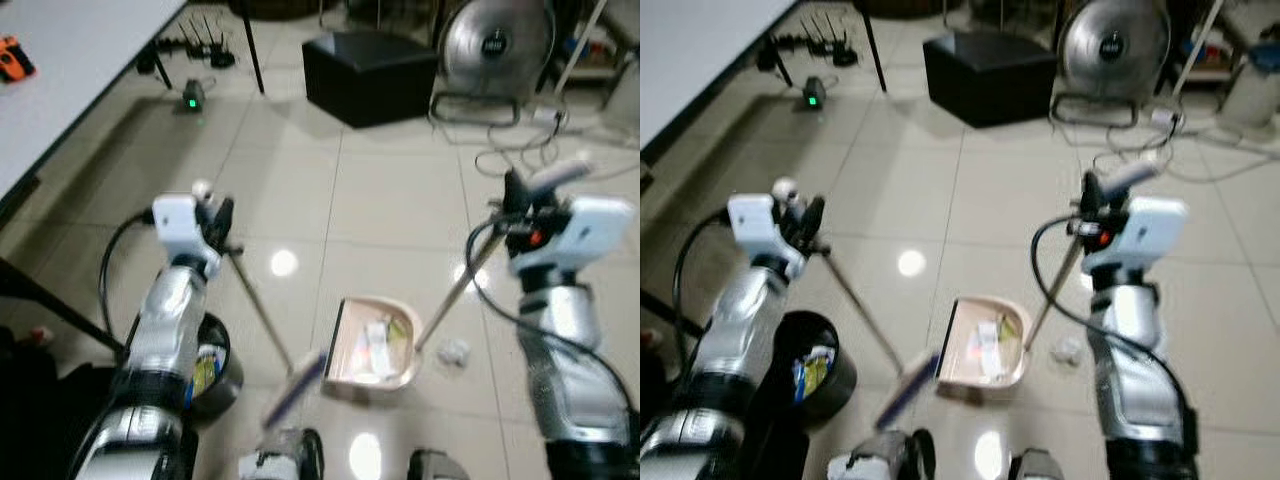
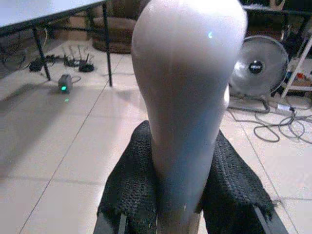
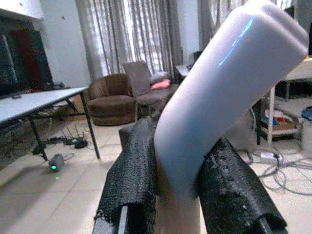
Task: Sweep floor
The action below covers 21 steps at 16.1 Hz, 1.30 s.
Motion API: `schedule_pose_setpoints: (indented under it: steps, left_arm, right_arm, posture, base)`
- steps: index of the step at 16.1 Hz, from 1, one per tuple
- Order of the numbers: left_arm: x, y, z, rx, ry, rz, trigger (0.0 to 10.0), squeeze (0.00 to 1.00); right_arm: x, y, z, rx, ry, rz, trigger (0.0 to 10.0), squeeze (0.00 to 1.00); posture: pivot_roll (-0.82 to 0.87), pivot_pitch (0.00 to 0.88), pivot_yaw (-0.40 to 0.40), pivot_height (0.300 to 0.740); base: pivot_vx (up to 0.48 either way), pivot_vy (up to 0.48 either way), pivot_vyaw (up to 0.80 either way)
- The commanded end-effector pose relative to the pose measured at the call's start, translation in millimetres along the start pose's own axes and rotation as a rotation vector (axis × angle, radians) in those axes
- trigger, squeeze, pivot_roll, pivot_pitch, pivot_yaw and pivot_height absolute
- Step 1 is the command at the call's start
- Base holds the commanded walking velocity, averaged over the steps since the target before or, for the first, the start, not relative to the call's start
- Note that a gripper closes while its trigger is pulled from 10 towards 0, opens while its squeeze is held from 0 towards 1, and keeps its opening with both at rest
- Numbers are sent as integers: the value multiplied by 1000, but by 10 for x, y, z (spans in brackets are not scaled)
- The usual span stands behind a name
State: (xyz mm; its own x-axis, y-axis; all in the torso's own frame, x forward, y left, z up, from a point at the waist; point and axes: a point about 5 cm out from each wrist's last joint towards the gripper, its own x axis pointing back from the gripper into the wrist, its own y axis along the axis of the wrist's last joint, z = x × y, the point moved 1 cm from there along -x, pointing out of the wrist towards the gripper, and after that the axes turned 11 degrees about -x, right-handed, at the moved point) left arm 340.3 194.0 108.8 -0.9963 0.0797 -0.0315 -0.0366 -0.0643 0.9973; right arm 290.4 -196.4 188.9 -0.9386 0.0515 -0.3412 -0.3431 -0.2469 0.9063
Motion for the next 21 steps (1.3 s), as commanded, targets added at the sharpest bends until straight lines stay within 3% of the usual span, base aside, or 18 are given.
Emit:
schedule_pose_setpoints:
  steps: [1, 4, 7, 10, 17, 21]
  left_arm:
    - [70, 29, 27, -23, 6, -6, 10000, 0]
    - [251, -57, 52, -74, -3, 22, 10000, 0]
    - [487, -69, -6, -176, -83, 52, 10000, 0]
    - [598, -26, -63, -213, -111, 61, 10000, 0]
    - [660, -66, -121, -215, -144, 102, 10000, 0]
    - [672, -132, -72, -224, -135, 126, 10000, 0]
  right_arm:
    - [-102, 219, 108, -52, 31, -34, 10000, 0]
    - [-195, 371, 182, -87, 58, -24, 10000, 0]
    - [-271, 488, 223, -155, 61, -21, 10000, 0]
    - [-302, 549, 234, -200, 56, -17, 10000, 0]
    - [-337, 748, 198, -237, 29, -59, 10000, 0]
    - [-382, 797, 135, -205, -5, -39, 10000, 0]
  posture:
    - [17, 37, 93, 740]
    - [16, 27, 81, 740]
    - [40, 16, 70, 740]
    - [49, 9, 77, 740]
    - [30, 8, 115, 740]
    - [30, 10, 110, 740]
  base:
    - [0, 0, 0]
    - [0, 0, 738]
    - [0, 0, 800]
    - [0, 0, 800]
    - [0, 0, 800]
    - [0, 0, 800]
